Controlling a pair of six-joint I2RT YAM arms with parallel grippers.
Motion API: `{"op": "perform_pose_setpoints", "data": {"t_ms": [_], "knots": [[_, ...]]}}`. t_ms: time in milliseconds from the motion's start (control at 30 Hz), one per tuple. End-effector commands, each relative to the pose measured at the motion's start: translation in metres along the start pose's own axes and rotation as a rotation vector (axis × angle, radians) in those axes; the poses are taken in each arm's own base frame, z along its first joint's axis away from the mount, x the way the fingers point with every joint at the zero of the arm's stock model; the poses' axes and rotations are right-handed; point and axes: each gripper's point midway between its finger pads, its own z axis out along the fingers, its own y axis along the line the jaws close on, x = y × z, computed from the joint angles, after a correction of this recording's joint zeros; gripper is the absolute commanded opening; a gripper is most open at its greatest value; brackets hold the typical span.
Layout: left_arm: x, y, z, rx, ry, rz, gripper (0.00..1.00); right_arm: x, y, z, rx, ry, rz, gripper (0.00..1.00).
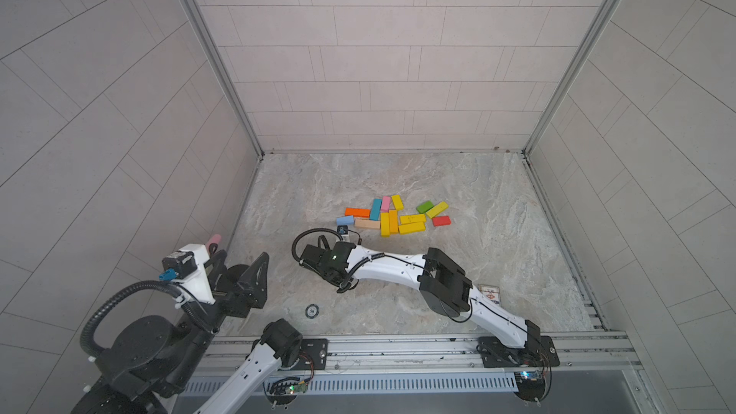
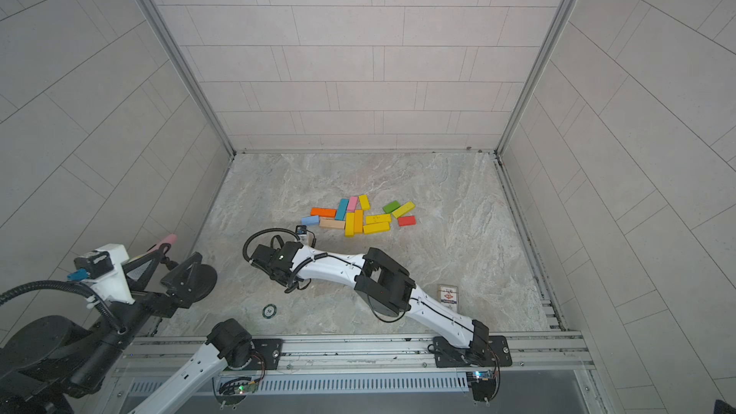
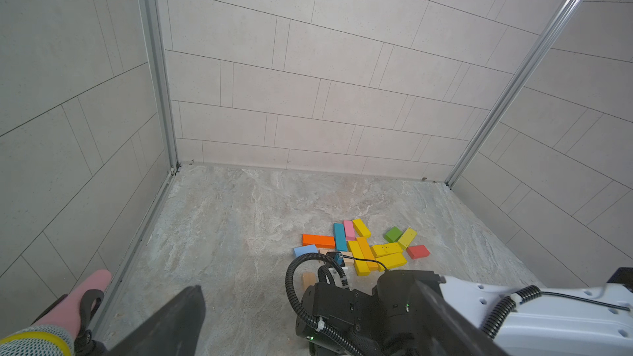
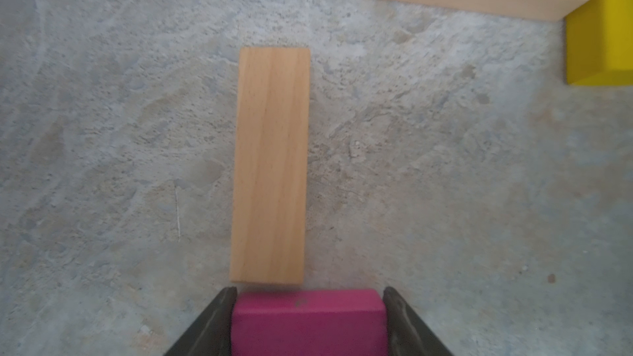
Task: Assemble the letter h with building blocks
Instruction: Assemble the building block at the center of the board.
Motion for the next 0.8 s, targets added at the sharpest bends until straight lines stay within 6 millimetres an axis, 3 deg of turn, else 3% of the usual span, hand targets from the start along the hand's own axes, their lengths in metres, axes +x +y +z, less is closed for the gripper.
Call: {"op": "perform_pose_setpoints", "data": {"t_ms": [0,233,500,633,767], "knots": [[0.0,0.002,-0.001,-0.006,-0.011,0.019,1.0,0.007,-0.004,0.011,0.029,0.017,-0.004,0.72],[0.0,0.002,0.0,-0.007,-0.009,0.02,1.0,0.004,-0.002,0.01,0.015,0.007,-0.007,0.78],[0.0,0.002,0.001,-0.006,-0.005,0.023,1.0,-0.012,0.005,-0.005,-0.032,-0.041,-0.032,0.81],[0.001,0.002,0.002,-0.009,-0.005,0.024,1.0,-0.02,0.001,-0.019,-0.046,-0.066,-0.026,0.82],[0.001,0.001,0.003,-0.008,-0.006,0.023,1.0,-0.014,-0.008,-0.02,-0.018,-0.067,-0.02,0.82]]}}
